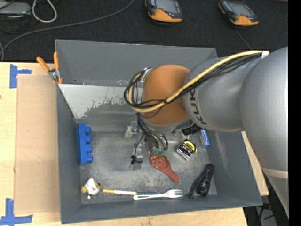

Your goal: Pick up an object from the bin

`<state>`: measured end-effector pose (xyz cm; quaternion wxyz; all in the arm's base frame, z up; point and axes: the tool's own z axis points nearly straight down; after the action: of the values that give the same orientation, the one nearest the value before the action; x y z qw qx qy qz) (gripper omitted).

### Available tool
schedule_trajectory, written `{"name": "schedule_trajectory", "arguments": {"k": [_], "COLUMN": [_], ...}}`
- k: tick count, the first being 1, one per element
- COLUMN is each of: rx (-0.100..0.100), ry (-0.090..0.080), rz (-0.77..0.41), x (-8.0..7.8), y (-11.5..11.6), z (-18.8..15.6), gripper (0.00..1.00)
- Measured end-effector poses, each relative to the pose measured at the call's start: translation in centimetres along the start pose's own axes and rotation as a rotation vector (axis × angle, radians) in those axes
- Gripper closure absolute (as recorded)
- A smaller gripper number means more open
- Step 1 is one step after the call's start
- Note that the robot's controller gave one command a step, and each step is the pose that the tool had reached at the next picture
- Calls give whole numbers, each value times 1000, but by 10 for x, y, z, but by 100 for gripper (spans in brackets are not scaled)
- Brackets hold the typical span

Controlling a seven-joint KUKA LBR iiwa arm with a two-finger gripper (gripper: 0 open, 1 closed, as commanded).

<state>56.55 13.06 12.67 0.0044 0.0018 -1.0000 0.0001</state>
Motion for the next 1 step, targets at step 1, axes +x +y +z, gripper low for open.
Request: {"name": "schedule_trajectory", "arguments": {"k": [1], "rx": [-1], "ry": [-7], "rz": [4], "x": [-2], "y": [-1], "z": [-5], "gripper": [0]}}
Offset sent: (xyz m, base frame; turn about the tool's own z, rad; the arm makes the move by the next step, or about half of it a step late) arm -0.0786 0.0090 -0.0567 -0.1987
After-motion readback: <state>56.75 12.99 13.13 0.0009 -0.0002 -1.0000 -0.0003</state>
